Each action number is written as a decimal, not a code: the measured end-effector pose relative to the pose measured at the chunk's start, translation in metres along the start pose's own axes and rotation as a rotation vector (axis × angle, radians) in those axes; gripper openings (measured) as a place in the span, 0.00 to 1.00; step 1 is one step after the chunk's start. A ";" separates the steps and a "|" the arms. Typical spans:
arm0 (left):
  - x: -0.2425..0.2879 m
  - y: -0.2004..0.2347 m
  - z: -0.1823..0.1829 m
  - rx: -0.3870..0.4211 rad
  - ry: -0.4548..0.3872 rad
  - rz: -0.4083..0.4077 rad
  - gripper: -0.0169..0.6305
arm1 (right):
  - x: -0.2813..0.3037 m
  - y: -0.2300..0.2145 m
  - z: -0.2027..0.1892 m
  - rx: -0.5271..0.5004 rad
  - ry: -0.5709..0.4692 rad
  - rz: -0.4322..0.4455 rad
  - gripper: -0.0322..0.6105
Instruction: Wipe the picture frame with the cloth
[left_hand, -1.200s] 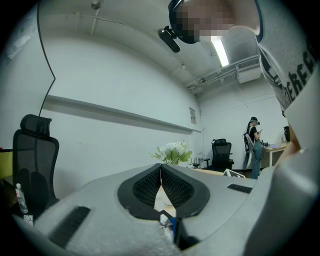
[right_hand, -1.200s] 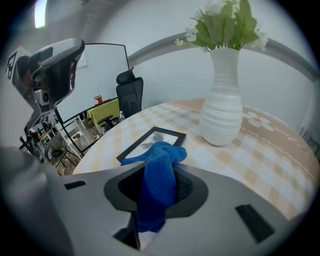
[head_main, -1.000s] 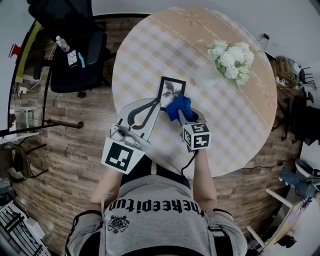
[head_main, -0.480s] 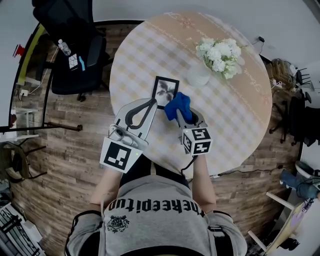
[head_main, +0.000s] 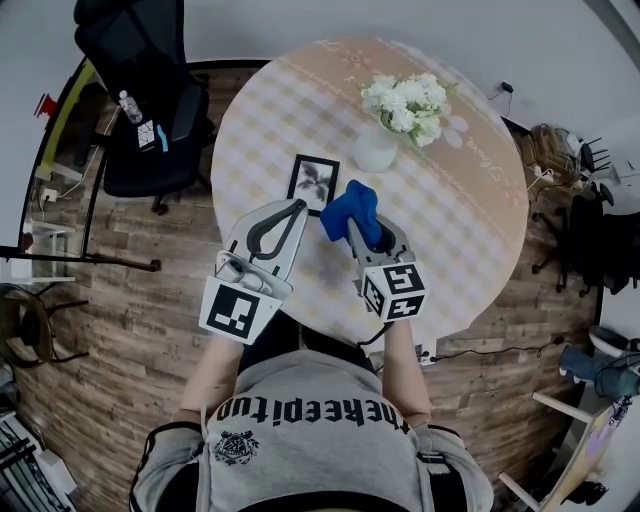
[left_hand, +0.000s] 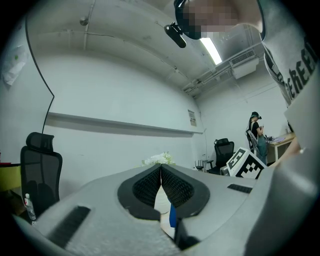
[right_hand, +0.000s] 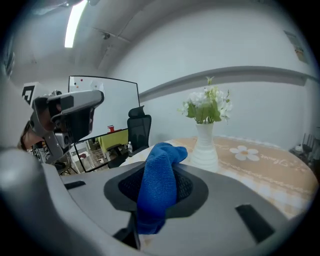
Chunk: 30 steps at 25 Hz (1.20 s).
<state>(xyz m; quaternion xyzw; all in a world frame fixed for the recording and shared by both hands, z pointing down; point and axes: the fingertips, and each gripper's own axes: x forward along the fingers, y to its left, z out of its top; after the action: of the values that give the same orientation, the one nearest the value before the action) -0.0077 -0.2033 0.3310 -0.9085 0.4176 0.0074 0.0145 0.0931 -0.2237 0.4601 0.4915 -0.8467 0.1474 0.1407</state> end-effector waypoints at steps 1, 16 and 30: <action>-0.001 -0.003 0.002 0.004 -0.004 0.003 0.05 | -0.005 0.001 0.005 -0.008 -0.014 0.003 0.19; -0.020 -0.061 0.025 0.049 -0.052 0.058 0.05 | -0.084 0.013 0.051 -0.021 -0.216 0.084 0.20; -0.059 -0.074 0.051 0.104 -0.085 0.120 0.05 | -0.122 0.045 0.071 -0.049 -0.311 0.160 0.20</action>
<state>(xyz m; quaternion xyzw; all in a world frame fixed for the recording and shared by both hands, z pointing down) 0.0100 -0.1086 0.2831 -0.8788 0.4700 0.0251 0.0788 0.1056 -0.1337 0.3436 0.4360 -0.8979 0.0597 0.0077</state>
